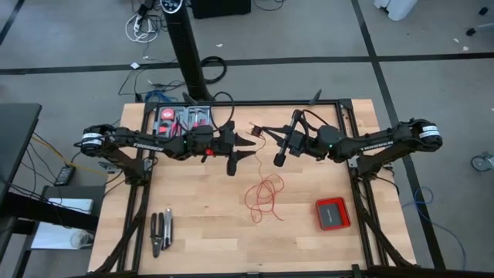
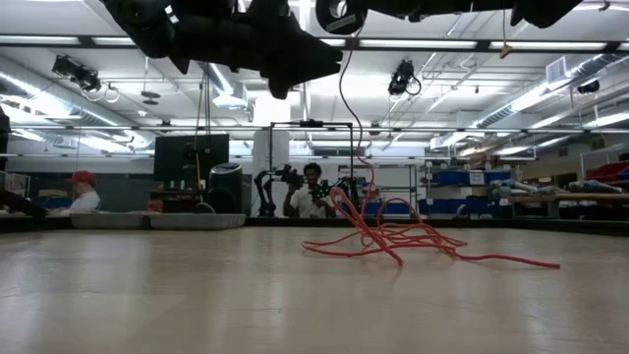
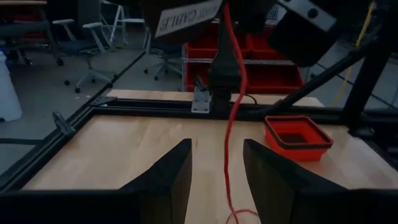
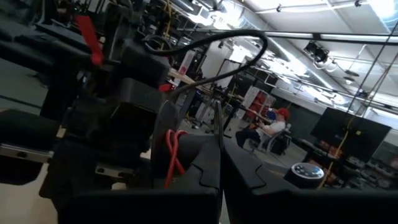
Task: Coil cords
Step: Coil the red wire onto the spool
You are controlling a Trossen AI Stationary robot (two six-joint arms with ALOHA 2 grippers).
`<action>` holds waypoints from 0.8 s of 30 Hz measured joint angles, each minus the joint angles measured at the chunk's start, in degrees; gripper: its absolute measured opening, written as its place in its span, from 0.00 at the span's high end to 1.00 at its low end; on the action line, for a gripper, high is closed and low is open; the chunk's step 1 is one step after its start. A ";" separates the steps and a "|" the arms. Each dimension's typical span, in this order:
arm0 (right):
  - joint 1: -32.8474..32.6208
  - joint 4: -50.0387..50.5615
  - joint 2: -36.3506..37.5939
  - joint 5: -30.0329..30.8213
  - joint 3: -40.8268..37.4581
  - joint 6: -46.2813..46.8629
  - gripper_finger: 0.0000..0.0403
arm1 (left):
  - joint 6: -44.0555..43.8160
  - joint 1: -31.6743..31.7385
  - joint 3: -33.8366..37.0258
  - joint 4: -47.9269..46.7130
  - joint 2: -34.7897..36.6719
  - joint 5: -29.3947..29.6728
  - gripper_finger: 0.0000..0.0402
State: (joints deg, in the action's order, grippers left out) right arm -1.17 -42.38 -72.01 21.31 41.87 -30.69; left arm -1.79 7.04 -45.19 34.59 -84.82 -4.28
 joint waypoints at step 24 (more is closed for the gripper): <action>0.00 0.03 -0.04 0.12 0.02 -0.05 1.00 | -1.81 -3.17 -0.20 10.86 -7.52 6.55 0.63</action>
State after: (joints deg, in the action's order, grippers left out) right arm -1.17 -42.35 -72.05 21.43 41.89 -30.74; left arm -3.60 3.88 -45.39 45.45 -92.33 2.27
